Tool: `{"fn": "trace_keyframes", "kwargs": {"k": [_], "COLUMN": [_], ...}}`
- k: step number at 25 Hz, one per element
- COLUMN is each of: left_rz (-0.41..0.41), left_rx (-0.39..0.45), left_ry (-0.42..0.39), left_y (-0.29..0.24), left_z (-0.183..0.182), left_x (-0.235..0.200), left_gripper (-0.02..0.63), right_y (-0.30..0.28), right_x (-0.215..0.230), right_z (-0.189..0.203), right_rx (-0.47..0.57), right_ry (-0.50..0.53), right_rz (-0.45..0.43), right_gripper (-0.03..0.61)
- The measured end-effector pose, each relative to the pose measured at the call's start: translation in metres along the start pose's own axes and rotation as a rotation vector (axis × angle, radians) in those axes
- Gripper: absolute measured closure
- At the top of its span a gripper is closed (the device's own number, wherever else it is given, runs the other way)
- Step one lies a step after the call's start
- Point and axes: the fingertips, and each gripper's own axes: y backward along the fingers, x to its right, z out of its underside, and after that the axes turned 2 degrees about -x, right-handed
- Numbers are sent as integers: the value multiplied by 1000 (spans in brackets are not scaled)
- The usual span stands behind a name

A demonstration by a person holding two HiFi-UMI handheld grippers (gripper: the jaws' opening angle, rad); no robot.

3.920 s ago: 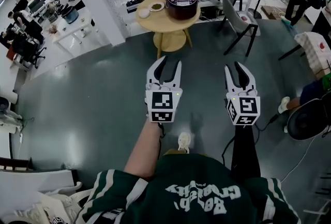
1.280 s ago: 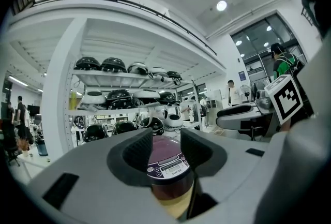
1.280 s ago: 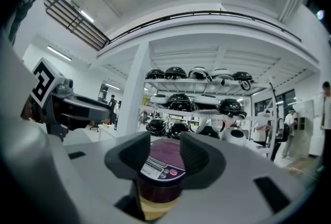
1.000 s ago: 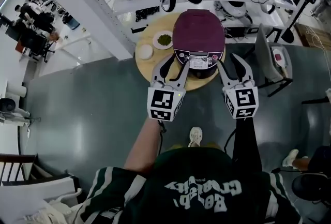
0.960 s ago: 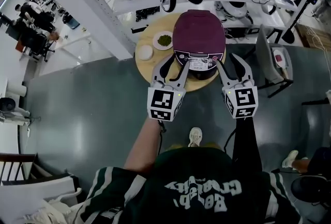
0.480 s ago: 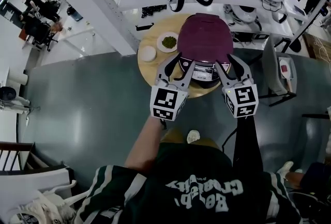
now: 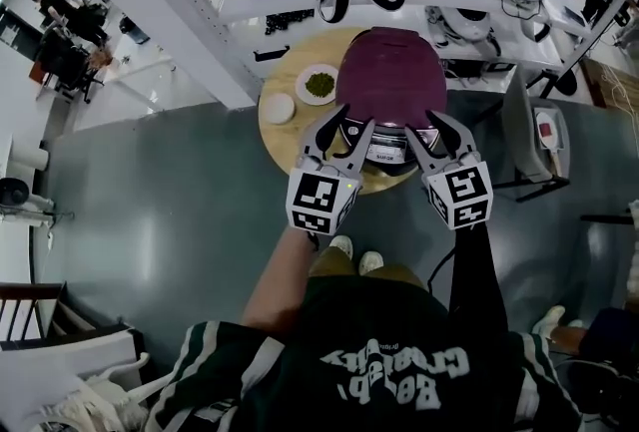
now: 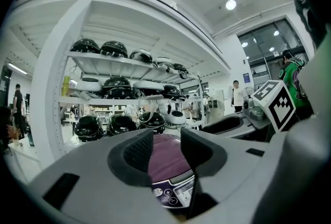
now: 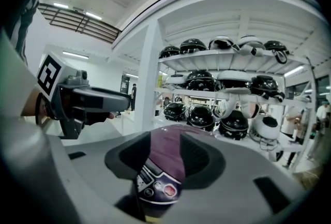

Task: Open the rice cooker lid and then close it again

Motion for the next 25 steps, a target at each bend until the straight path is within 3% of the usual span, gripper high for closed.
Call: {"fn": "trace_keyframes", "kwargs": {"k": [12, 25], "left_rz": [20, 22], "left_rx": [-30, -54], "left_ry": [10, 47], "left_y": [-12, -22], "left_z": [19, 34], "left_x": [-1, -7], "left_gripper": [456, 456], "right_y": [-15, -31], "right_x": [-12, -34], "right_z": [15, 47], "right_rx": [-48, -173], "right_ry": [13, 29], "right_rz": [-61, -169], "right_gripper": [399, 397]}}
